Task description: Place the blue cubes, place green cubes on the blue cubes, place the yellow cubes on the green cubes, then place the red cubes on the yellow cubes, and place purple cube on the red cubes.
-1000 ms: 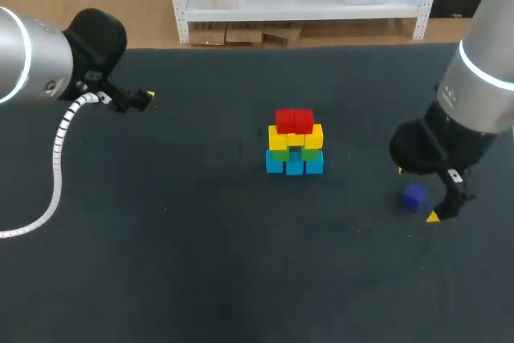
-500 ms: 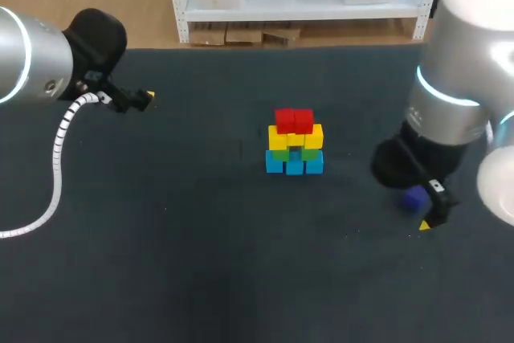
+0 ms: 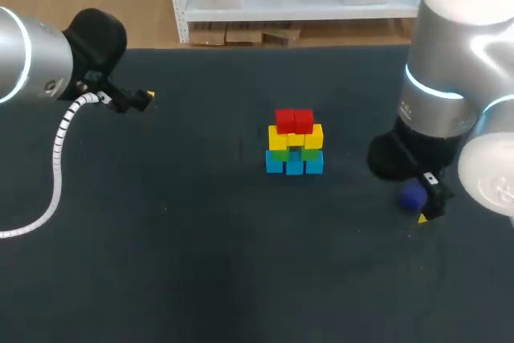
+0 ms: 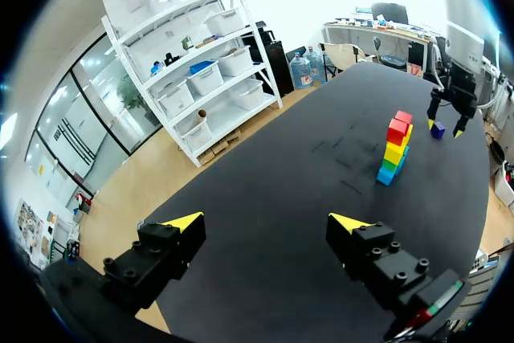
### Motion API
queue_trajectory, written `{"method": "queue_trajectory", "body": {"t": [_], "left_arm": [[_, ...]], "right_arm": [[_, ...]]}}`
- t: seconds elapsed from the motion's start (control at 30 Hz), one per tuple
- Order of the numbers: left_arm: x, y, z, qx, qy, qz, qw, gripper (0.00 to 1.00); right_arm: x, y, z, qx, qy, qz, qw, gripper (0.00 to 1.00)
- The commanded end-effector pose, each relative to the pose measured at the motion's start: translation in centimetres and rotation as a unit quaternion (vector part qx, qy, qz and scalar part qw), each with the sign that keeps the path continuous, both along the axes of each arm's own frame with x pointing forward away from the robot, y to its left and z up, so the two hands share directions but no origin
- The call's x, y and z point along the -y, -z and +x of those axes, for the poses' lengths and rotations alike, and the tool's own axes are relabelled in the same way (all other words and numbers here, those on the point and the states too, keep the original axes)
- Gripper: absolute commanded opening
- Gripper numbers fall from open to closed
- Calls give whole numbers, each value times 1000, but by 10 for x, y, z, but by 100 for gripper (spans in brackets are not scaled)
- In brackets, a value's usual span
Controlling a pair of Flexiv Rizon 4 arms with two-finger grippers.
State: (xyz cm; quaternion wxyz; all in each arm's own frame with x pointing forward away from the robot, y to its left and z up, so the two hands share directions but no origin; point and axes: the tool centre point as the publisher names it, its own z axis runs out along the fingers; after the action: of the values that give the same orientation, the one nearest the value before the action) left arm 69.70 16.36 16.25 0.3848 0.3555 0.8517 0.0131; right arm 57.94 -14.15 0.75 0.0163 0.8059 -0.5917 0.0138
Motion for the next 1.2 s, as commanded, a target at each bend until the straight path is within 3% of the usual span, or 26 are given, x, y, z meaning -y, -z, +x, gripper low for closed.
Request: {"method": "queue_trajectory", "body": {"t": [0.03,0.6,0.63,0.7,0.73,1.0,1.2], "left_arm": [[-1,0,1,0,2,-1,1000,100],[-1,0,1,0,2,-1,1000,100],[-1,0,1,0,2,-1,1000,100],[-1,0,1,0,2,-1,1000,100],[-1,0,1,0,2,-1,1000,100],[-1,0,1,0,2,-1,1000,100],[-1,0,1,0,2,-1,1000,100]], "right_arm": [[3,2,4,-2,4,-2,1000,100],[10,15,11,-2,26,-8,1000,100],[10,15,11,-1,29,-8,1000,96],[11,15,11,-1,31,-7,999,75],[11,15,11,0,32,-7,999,54],[13,14,11,-1,46,0,999,38],[13,6,13,-1,61,3,998,14]]}}
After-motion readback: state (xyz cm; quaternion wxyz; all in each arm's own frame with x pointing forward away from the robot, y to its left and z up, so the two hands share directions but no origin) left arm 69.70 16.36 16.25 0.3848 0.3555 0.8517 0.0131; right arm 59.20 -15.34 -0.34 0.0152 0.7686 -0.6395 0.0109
